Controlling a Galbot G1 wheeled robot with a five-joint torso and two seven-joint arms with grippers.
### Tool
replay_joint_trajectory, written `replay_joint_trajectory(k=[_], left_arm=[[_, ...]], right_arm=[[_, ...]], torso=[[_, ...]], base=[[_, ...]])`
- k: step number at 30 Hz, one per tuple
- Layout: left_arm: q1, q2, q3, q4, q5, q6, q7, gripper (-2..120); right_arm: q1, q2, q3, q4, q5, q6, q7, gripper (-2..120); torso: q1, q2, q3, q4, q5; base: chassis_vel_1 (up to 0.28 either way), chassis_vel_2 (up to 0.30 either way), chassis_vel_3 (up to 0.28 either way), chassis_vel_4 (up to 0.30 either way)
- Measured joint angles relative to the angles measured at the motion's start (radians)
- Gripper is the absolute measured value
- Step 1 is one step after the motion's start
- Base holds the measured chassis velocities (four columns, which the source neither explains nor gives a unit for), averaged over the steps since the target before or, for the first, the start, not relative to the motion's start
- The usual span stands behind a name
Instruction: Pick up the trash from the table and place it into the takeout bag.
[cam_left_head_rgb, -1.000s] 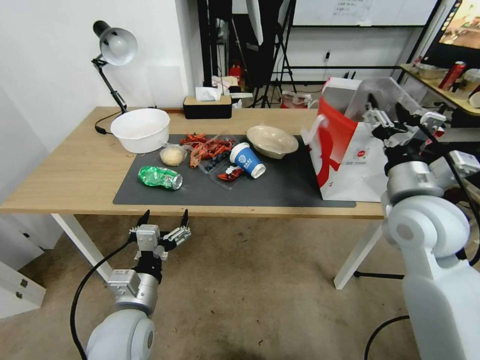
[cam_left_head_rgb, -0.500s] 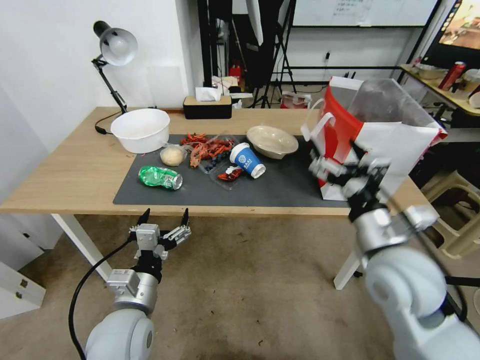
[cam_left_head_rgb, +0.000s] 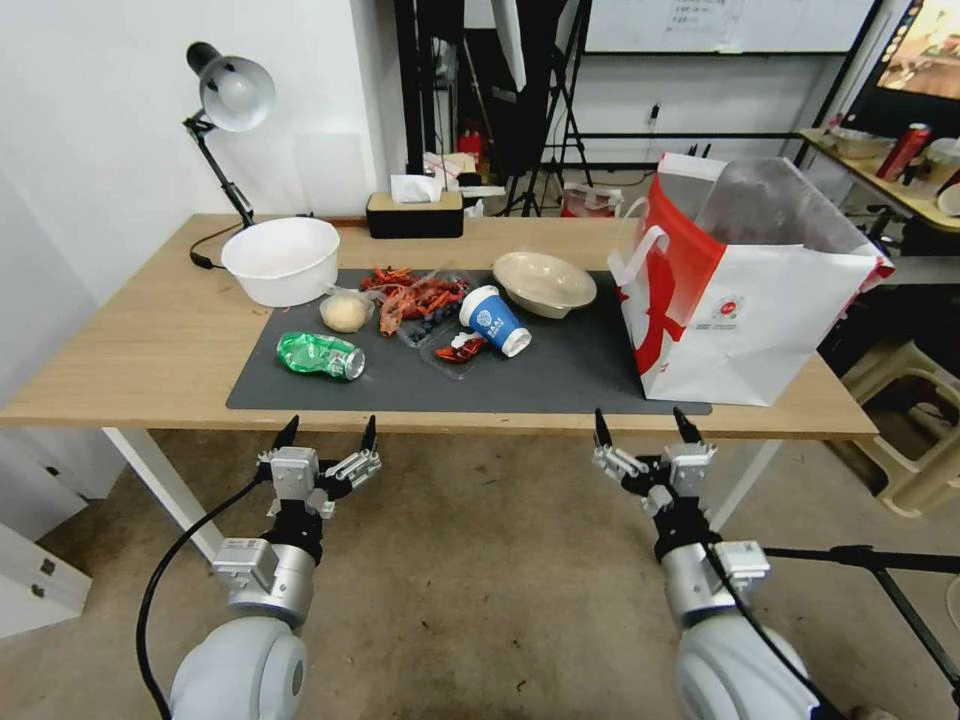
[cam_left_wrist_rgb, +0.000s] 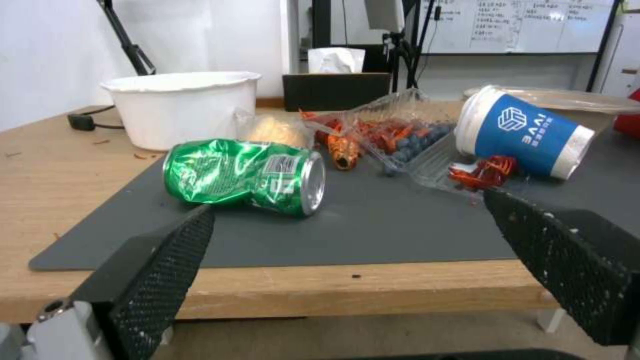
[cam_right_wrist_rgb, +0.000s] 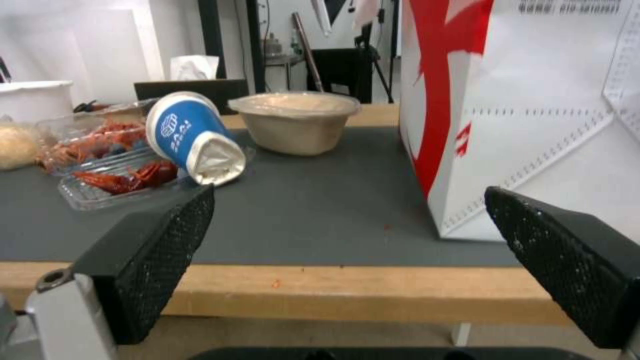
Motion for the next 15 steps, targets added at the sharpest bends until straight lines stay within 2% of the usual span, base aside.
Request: replay_joint_trajectory(k=[8,15], left_arm=[[-0.001,0.005,-0.002,0.005,-0.001,-0.003,0.000,100],[-0.006,0.004,-0.003,0.013,-0.002,-0.004,-0.001,100]], right_arm=[[0.032,-0.005,-0.011,-0.008,0.026,-0.011,0.007,100],[0.168,-0.057,-0.050,-0.015,0.156,-0.087,0.007,100]], torso=[[0.000,0.000,0.000,-0.0001,0.0000],[0.000,0.000,0.000,0.0001,0.0000]], base=[[0.000,0.000,0.000,0.000],[0.000,0.000,0.000,0.000]])
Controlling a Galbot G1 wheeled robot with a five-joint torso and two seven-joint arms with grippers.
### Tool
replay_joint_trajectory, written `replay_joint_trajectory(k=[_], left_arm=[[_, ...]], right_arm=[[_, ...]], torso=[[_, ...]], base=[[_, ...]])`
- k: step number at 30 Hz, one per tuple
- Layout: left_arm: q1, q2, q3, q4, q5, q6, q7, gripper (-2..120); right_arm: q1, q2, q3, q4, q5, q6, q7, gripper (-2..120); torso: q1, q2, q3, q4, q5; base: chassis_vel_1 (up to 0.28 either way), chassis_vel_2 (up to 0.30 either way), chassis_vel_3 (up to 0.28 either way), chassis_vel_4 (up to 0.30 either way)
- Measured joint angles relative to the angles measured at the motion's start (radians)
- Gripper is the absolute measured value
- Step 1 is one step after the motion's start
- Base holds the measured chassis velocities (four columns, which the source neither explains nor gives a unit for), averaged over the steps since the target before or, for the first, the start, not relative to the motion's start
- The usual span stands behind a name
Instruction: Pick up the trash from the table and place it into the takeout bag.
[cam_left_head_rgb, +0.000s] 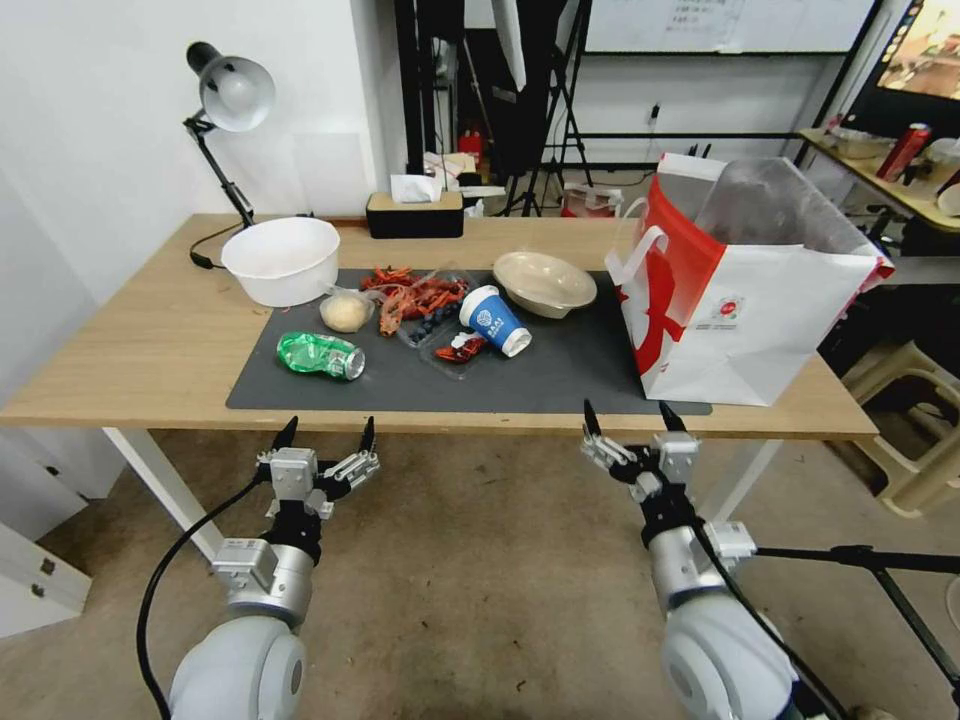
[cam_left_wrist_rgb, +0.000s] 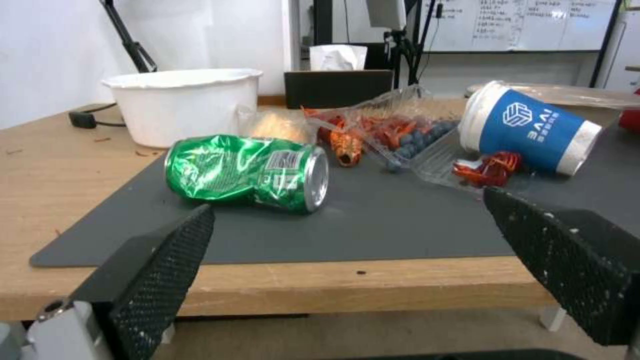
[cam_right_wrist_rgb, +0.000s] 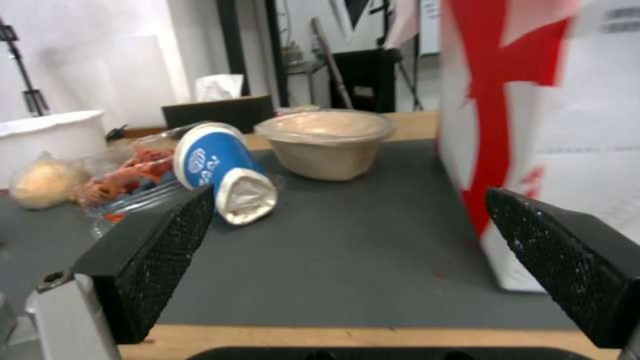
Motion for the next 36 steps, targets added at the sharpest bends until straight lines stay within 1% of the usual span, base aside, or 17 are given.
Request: replay_joint_trajectory(k=[2,4,6,8,9,11,13,14,17,19,20,22,24,25,27,29,36], left_arm=[[-0.001,-0.001,0.000,0.002,0.000,0.000,0.000,100],[-0.002,-0.003,0.000,0.005,0.001,-0.001,0.000,100],[-0.002,-0.004,0.000,0.006,0.001,-0.001,0.000,100],[-0.003,-0.007,-0.001,0.009,0.004,-0.003,0.000,100],[-0.003,-0.007,-0.001,0.009,0.004,-0.003,0.000,100],[-0.006,-0.011,-0.002,0.010,0.007,-0.003,0.000,100],[-0.006,-0.012,-0.002,0.011,0.008,-0.003,0.000,100],[-0.009,-0.014,-0.002,0.011,0.009,-0.003,0.000,100],[-0.011,-0.016,-0.002,0.011,0.011,-0.003,0.000,100],[-0.012,-0.017,-0.002,0.012,0.013,-0.003,0.000,100],[-0.012,-0.017,-0.002,0.012,0.013,-0.003,0.000,100],[-0.012,-0.018,-0.002,0.015,0.015,-0.004,0.001,100],[-0.012,-0.019,-0.003,0.016,0.015,-0.004,0.001,100],[-0.012,-0.019,-0.004,0.018,0.016,-0.005,0.001,100],[-0.012,-0.019,-0.005,0.018,0.016,-0.006,0.001,100],[-0.012,-0.018,-0.007,0.019,0.016,-0.006,0.000,100],[-0.014,-0.017,-0.012,0.023,0.016,-0.007,-0.001,100]], right_arm=[[0.018,-0.008,-0.005,-0.006,0.020,-0.007,-0.001,100],[0.084,-0.042,-0.025,-0.032,0.100,-0.037,-0.004,100],[0.106,-0.051,-0.032,-0.040,0.122,-0.048,-0.004,100],[0.188,-0.073,-0.061,-0.072,0.180,-0.080,0.000,100],[0.188,-0.073,-0.061,-0.072,0.180,-0.080,0.000,100],[0.269,-0.087,-0.089,-0.105,0.220,-0.098,0.000,100],[0.290,-0.092,-0.098,-0.115,0.233,-0.102,-0.003,100],[0.351,-0.107,-0.125,-0.147,0.281,-0.114,-0.013,100],[0.405,-0.120,-0.154,-0.181,0.332,-0.127,-0.025,100],[0.499,-0.133,-0.200,-0.254,0.415,-0.154,-0.042,100],[0.499,-0.133,-0.200,-0.254,0.415,-0.154,-0.042,100],[0.580,-0.127,-0.233,-0.328,0.452,-0.172,-0.051,100],[0.604,-0.123,-0.242,-0.350,0.458,-0.176,-0.052,100],[0.648,-0.112,-0.260,-0.391,0.468,-0.184,-0.053,100],[0.671,-0.106,-0.272,-0.415,0.471,-0.187,-0.057,100],[0.727,-0.093,-0.306,-0.473,0.493,-0.195,-0.071,100],[0.785,-0.070,-0.363,-0.555,0.516,-0.206,-0.092,100]], torso=[[0.000,0.000,0.000,-0.0001,0.0001],[0.000,0.000,0.000,0.0000,0.0001],[0.000,0.000,0.000,-0.0002,0.0000],[0.000,0.000,0.000,-0.0002,0.0002],[0.000,0.000,0.000,-0.0002,0.0002],[0.000,0.000,0.000,0.0000,0.0001],[0.000,0.000,0.000,0.0001,0.0001],[0.000,0.000,0.000,-0.0001,-0.0001],[0.000,0.000,0.000,-0.0001,0.0000],[0.000,0.000,0.000,-0.0002,-0.0001],[0.000,0.000,0.000,-0.0002,-0.0001],[0.000,0.000,0.000,-0.0001,0.0000],[0.000,0.000,0.000,-0.0001,-0.0002],[0.000,0.000,0.000,-0.0001,0.0000],[0.000,0.000,0.000,-0.0001,-0.0001],[0.000,0.000,0.000,0.0000,-0.0001],[0.000,0.000,0.000,-0.0001,0.0000]], base=[[0.000,0.000,0.000,0.000],[0.000,0.000,0.000,0.000],[0.000,0.000,0.000,0.000],[0.000,0.000,0.000,0.000],[0.000,0.000,0.000,0.000],[0.000,0.000,0.000,0.000],[0.000,0.000,0.000,0.000],[0.000,0.000,0.000,0.000],[0.000,0.000,0.000,0.000],[0.000,0.000,0.000,0.000],[0.000,0.000,0.000,0.000],[0.000,0.000,0.000,0.000],[0.000,0.000,0.000,0.000],[0.000,0.000,0.000,0.000],[0.000,0.000,0.000,0.000],[0.000,0.000,0.000,0.000],[0.000,0.000,0.000,0.000]])
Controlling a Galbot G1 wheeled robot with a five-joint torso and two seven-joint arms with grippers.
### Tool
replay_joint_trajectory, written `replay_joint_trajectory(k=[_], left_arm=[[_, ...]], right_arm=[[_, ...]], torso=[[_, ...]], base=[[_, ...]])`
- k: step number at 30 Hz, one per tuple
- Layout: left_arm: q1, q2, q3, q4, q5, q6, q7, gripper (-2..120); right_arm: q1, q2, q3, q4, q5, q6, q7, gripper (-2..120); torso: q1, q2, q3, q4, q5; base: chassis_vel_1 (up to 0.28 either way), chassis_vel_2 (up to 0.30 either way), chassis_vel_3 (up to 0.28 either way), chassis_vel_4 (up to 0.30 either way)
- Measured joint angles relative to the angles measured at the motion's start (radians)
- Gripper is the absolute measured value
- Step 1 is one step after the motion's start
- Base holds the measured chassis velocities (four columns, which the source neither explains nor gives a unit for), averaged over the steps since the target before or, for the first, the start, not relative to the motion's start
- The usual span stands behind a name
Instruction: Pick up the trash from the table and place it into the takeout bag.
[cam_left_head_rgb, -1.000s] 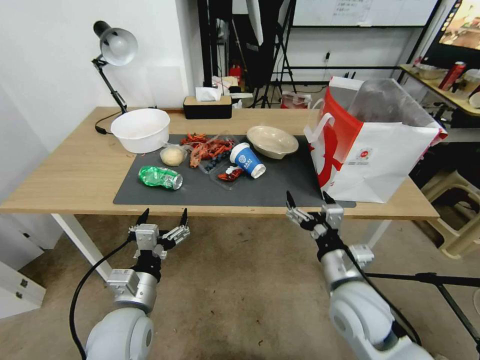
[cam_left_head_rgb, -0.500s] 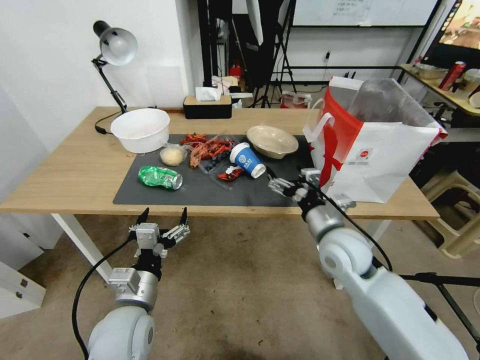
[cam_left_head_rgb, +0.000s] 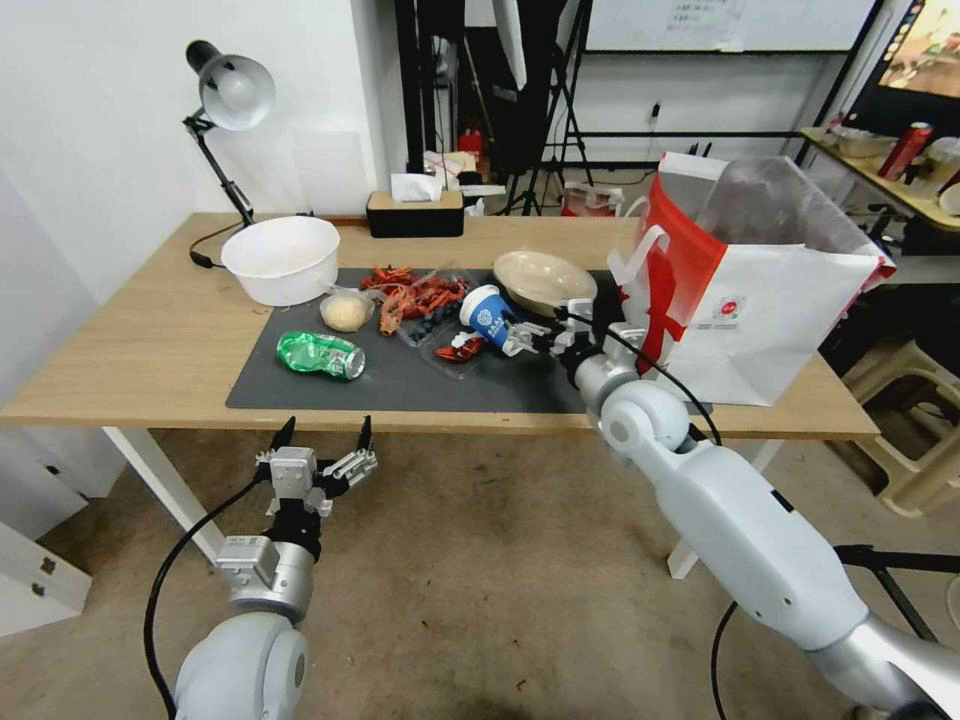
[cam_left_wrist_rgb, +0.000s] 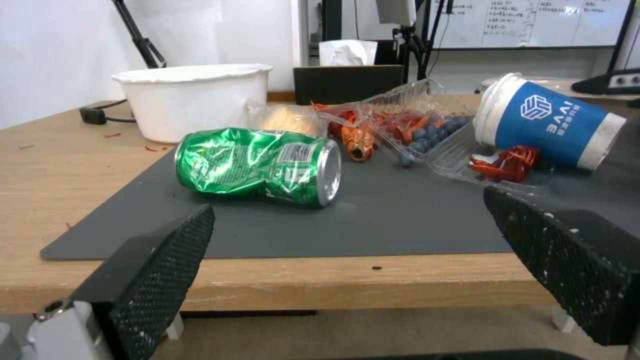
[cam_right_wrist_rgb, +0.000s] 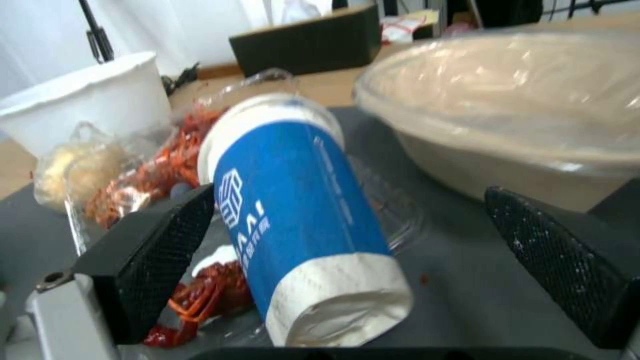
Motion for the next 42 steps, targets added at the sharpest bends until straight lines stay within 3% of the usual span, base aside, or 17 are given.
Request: replay_joint_trajectory(k=[4,10,15,20,22,24,26,28,30,35,42], left_arm=[[-0.001,0.000,-0.001,0.004,0.000,-0.001,-0.001,100],[-0.006,0.000,-0.001,0.008,-0.001,-0.003,-0.002,100],[-0.010,0.000,-0.001,0.014,-0.001,-0.006,-0.003,100],[-0.010,0.000,0.000,0.015,-0.001,-0.009,-0.003,100],[-0.010,0.000,0.000,0.015,-0.001,-0.011,-0.003,100],[-0.009,0.000,0.000,0.015,-0.002,-0.012,-0.003,100],[-0.006,0.000,0.001,0.015,-0.001,-0.013,-0.004,100],[-0.005,0.000,0.001,0.015,-0.001,-0.014,-0.004,100],[-0.003,0.000,0.000,0.015,-0.001,-0.016,-0.004,100],[-0.002,0.000,-0.001,0.015,-0.001,-0.019,-0.005,100],[-0.002,0.001,-0.002,0.015,-0.001,-0.019,-0.005,100]], right_arm=[[0.012,0.014,-0.018,-0.028,0.006,-0.004,-0.001,100],[0.009,0.027,-0.033,-0.035,0.004,-0.005,0.000,86],[0.001,0.030,-0.034,-0.029,-0.004,-0.008,0.009,65],[-0.004,0.029,-0.034,-0.025,-0.008,-0.013,0.013,55],[-0.008,0.027,-0.033,-0.022,-0.012,-0.019,0.017,40],[-0.009,0.028,-0.033,-0.020,-0.013,-0.022,0.019,38],[-0.013,0.029,-0.032,-0.014,-0.013,-0.029,0.026,25],[-0.013,0.029,-0.031,-0.013,-0.013,-0.029,0.027,22],[-0.015,0.030,-0.027,-0.010,-0.013,-0.029,0.031,11],[-0.024,0.029,-0.016,0.015,-0.013,-0.020,0.032,3],[-0.056,0.019,0.057,0.125,-0.011,0.018,0.010,2]], torso=[[0.000,0.000,0.000,0.0000,0.0000],[0.000,0.000,0.000,0.0000,0.0000],[0.000,0.000,0.000,0.0000,0.0000],[0.000,0.000,0.000,-0.0001,0.0000],[0.000,0.000,0.000,-0.0001,0.0000],[0.000,0.000,0.000,-0.0001,0.0000],[0.000,0.000,0.000,0.0001,0.0001],[0.000,0.000,0.000,0.0000,0.0000],[0.000,0.000,0.000,0.0000,0.0000],[0.000,0.000,0.000,0.0000,0.0001],[0.000,0.000,0.000,0.0001,0.0001]], base=[[0.000,0.000,0.000,0.000],[0.000,0.000,0.000,0.000],[0.000,0.000,0.000,0.000],[0.000,0.000,0.000,0.000],[0.000,0.000,0.000,0.000],[0.000,0.000,0.000,0.000],[0.000,0.000,0.000,0.000],[0.000,0.000,0.000,0.000],[0.000,0.000,0.000,0.000],[0.000,0.000,0.000,0.000],[0.000,0.000,0.000,0.000]])
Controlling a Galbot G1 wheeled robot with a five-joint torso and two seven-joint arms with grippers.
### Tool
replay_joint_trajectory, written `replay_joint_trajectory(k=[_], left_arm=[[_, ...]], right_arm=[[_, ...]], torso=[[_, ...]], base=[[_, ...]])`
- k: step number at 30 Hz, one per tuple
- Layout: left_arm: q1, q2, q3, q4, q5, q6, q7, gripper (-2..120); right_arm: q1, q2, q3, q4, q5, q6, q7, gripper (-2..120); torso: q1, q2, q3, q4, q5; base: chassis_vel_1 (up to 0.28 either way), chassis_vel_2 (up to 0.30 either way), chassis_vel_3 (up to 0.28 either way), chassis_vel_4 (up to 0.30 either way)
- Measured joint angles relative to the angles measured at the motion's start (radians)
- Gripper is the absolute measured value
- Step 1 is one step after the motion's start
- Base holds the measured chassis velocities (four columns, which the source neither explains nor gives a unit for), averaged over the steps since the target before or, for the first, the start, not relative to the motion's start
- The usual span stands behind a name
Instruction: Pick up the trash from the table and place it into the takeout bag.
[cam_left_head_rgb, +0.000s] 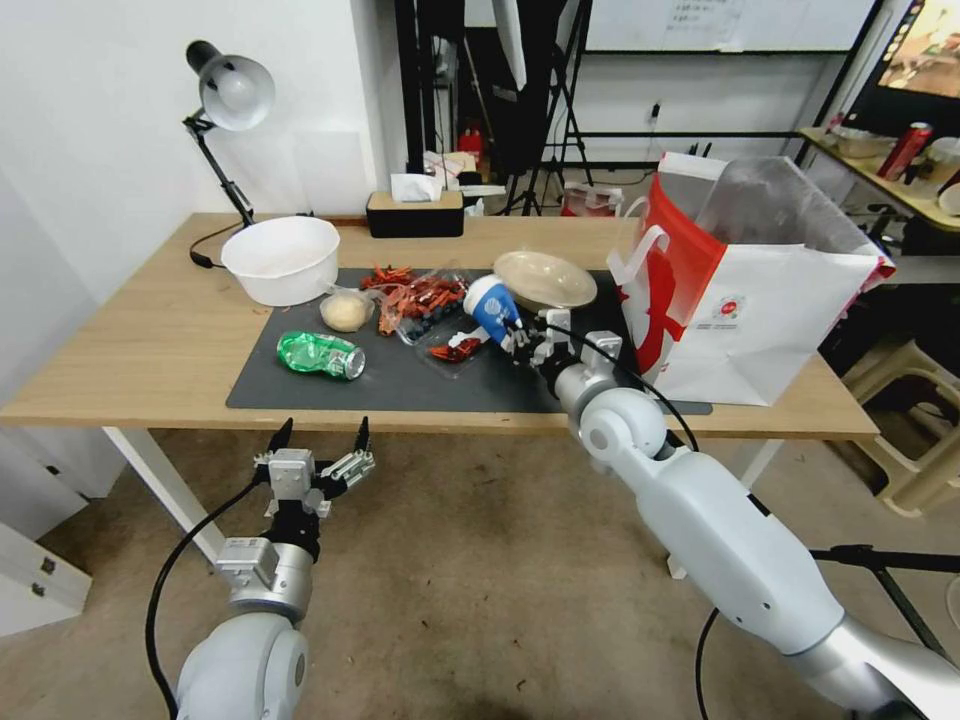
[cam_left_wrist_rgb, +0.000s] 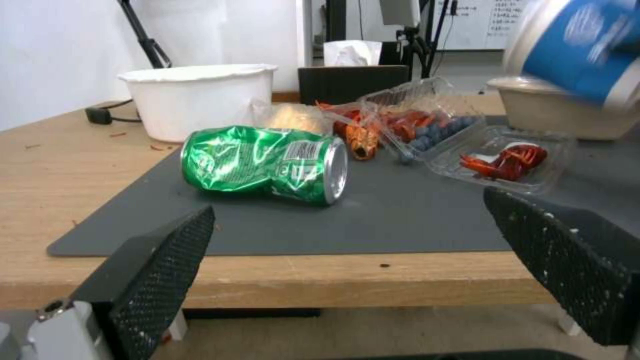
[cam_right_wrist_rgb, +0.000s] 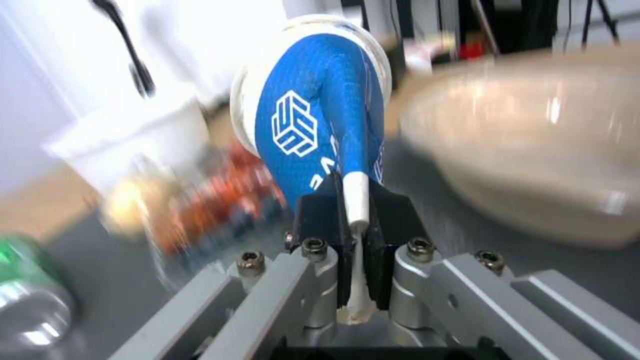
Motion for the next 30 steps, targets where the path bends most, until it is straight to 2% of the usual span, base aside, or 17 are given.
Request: replay_joint_trajectory(k=[3,5,9,12,15,17,26,28,29,30], left_arm=[[0.001,0.000,0.000,0.000,0.000,0.000,0.000,100],[0.001,0.000,0.000,0.000,0.000,-0.001,0.000,100],[0.001,0.000,0.001,0.000,0.000,-0.001,0.000,100],[0.002,-0.001,0.003,0.000,0.004,-0.002,0.000,100],[0.003,-0.001,0.005,0.000,0.005,-0.003,0.000,100],[0.004,-0.001,0.005,0.000,0.006,-0.004,0.000,100],[0.010,-0.001,0.009,-0.003,0.010,-0.008,0.000,100],[0.011,-0.001,0.010,-0.005,0.010,-0.009,0.001,100],[0.012,-0.001,0.010,-0.008,0.011,-0.009,0.001,100],[0.012,-0.001,0.010,-0.008,0.011,-0.009,0.001,100]], right_arm=[[-0.012,-0.009,0.043,0.050,0.006,0.014,-0.020,2],[-0.021,-0.024,0.110,0.121,0.013,0.026,-0.041,2],[-0.022,-0.036,0.183,0.182,0.009,0.025,-0.035,2],[-0.009,-0.057,0.272,0.253,-0.067,-0.023,0.044,2],[-0.004,-0.075,0.311,0.271,-0.141,-0.049,0.087,2],[-0.005,-0.106,0.365,0.284,-0.221,-0.105,0.152,2],[-0.050,-0.137,0.465,0.287,-0.264,-0.219,0.250,2],[-0.064,-0.137,0.473,0.287,-0.268,-0.230,0.255,7],[-0.075,-0.136,0.480,0.287,-0.271,-0.240,0.257,14],[-0.075,-0.136,0.480,0.287,-0.271,-0.240,0.257,14]], torso=[[0.000,0.000,0.000,-0.0001,0.0001],[0.000,0.000,0.000,-0.0003,0.0000],[0.000,0.000,0.000,-0.0001,0.0000],[0.000,0.000,0.000,-0.0001,0.0000],[0.000,0.000,0.000,0.0000,0.0001],[0.000,0.000,0.000,-0.0002,0.0002],[0.000,0.000,0.000,-0.0002,0.0002],[0.000,0.000,0.000,-0.0001,0.0002],[0.000,0.000,0.000,-0.0001,0.0001],[0.000,0.000,0.000,-0.0001,0.0001]], base=[[0.000,0.000,0.000,0.000],[0.000,0.000,0.000,0.000],[0.000,0.000,0.000,0.000],[0.000,0.000,0.000,0.000],[0.000,0.000,0.000,0.000],[0.000,0.000,0.000,0.000],[0.000,0.000,0.000,0.000],[0.000,0.000,0.000,0.000],[0.000,0.000,0.000,0.000],[0.000,0.000,0.000,0.000]])
